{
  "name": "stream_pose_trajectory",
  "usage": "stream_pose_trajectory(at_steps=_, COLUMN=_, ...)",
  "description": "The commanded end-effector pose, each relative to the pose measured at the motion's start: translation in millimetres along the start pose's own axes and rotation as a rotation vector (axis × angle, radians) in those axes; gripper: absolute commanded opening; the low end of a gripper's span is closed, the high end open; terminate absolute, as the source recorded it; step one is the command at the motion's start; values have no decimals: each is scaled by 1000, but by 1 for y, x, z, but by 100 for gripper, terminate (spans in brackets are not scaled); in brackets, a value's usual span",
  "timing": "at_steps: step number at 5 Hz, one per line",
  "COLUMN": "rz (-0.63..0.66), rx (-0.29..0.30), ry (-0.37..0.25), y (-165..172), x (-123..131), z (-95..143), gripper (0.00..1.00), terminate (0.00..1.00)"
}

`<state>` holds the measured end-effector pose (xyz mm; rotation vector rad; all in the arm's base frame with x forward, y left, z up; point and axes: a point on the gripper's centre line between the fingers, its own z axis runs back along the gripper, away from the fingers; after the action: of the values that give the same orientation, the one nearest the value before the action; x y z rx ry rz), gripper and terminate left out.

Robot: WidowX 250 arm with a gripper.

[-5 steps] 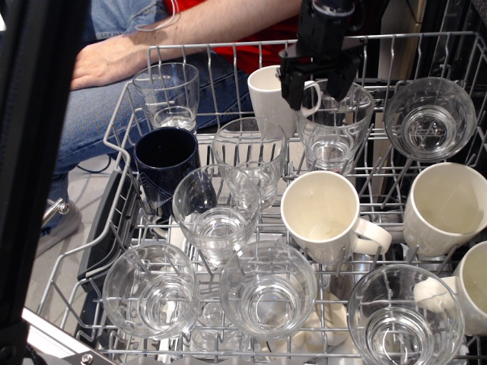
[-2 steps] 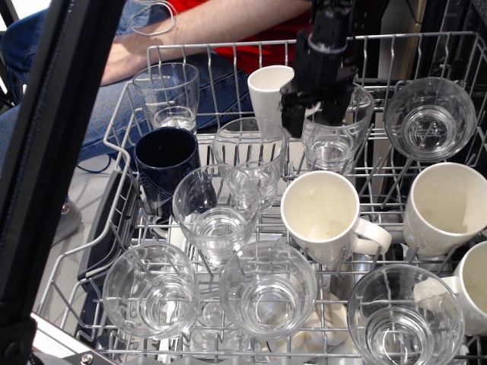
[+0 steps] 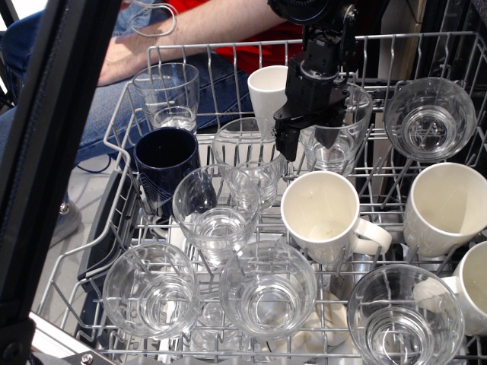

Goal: Pick up glass cup

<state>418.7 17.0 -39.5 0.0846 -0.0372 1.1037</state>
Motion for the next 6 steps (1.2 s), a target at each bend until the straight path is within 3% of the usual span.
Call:
stream_pose_trajectory(at_steps=1, rz=49, rx=-103, ry=-23, y=-10, x=6, z=37, gripper=0, terminate=0)
stream_pose_trajectory(at_steps=3, rz=56, rx=-213, ry=-42, y=-14, x=6, z=47, gripper=0, terminate=0)
stream_pose_trajectory(at_steps=5, rz=73, rx=-258, ry=-46, y=-23, x=7, z=74, gripper=0, terminate=0)
stream_pose_trajectory(at_steps=6, rz=87, rx=-258, ry=-32, y=-28, x=8, z=101, gripper=0, terminate=0)
